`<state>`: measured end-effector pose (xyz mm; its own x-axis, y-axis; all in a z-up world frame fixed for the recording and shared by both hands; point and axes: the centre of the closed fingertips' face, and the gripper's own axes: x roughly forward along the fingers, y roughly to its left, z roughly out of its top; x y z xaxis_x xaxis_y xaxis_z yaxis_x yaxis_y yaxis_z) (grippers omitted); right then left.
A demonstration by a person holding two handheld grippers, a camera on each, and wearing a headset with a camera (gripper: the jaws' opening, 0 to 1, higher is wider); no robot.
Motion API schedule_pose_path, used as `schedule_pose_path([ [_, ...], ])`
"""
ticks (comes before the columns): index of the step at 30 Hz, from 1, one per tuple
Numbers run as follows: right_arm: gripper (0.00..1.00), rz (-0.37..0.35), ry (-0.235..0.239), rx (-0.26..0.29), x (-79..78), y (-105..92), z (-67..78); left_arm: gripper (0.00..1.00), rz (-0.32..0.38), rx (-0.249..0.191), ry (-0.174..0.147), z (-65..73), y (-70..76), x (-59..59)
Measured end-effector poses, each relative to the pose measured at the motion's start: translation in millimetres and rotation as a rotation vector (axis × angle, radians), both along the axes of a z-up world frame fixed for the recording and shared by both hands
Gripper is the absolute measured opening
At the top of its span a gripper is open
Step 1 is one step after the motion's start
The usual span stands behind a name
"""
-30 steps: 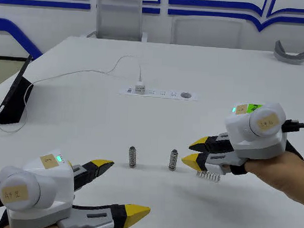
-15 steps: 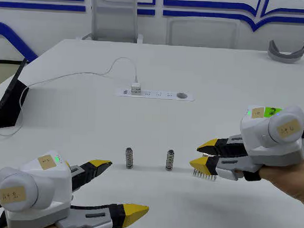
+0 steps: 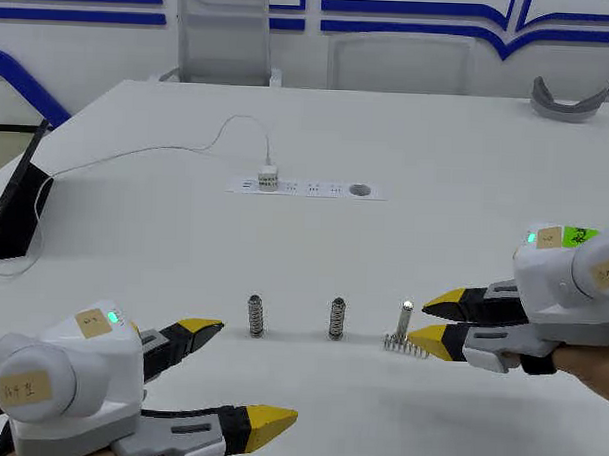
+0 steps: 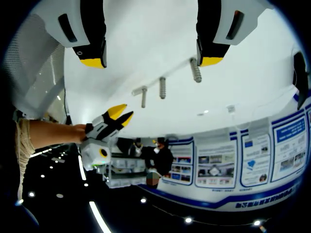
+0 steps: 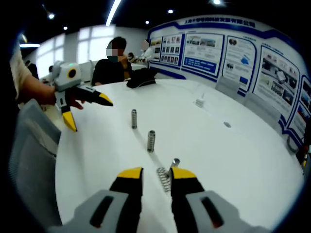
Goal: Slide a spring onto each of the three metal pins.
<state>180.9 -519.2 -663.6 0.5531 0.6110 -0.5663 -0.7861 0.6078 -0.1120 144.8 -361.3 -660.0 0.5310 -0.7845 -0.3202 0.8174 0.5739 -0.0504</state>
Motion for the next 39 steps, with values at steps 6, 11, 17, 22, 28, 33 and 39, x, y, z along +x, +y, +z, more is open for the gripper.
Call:
schedule_pose_path([
  [6,0.23,-0.006,0.018,-0.008,2.9,-10.4,-12.6,0.77,0.003,0.005,0.0,0.3,1.0,-0.3],
  [11,0.23,-0.006,0.043,-0.016,8.4,-18.1,-28.1,0.76,0.005,0.008,0.002,-0.3,1.4,-0.3],
  [17,0.22,0.011,0.062,-0.03,11.9,-19.3,-41.0,0.76,0.005,0.013,0.004,-1.1,0.5,-0.7],
  [22,0.21,0.028,0.074,-0.042,15.2,-17.9,-49.2,0.76,0.009,0.014,0.008,-1.6,1.3,-0.6],
  [28,0.19,0.05,0.096,-0.055,16.3,-15.8,-58.7,0.75,0.014,0.016,0.012,-2.9,3.0,-1.1],
  [33,0.17,0.069,0.109,-0.076,16.5,-14.8,-63.6,0.75,0.017,0.019,0.015,-4.0,4.4,-1.5],
  [39,0.15,0.074,0.133,-0.081,15.3,-14.5,-65.8,0.74,0.019,0.018,0.017,-4.4,5.0,-1.7],
])
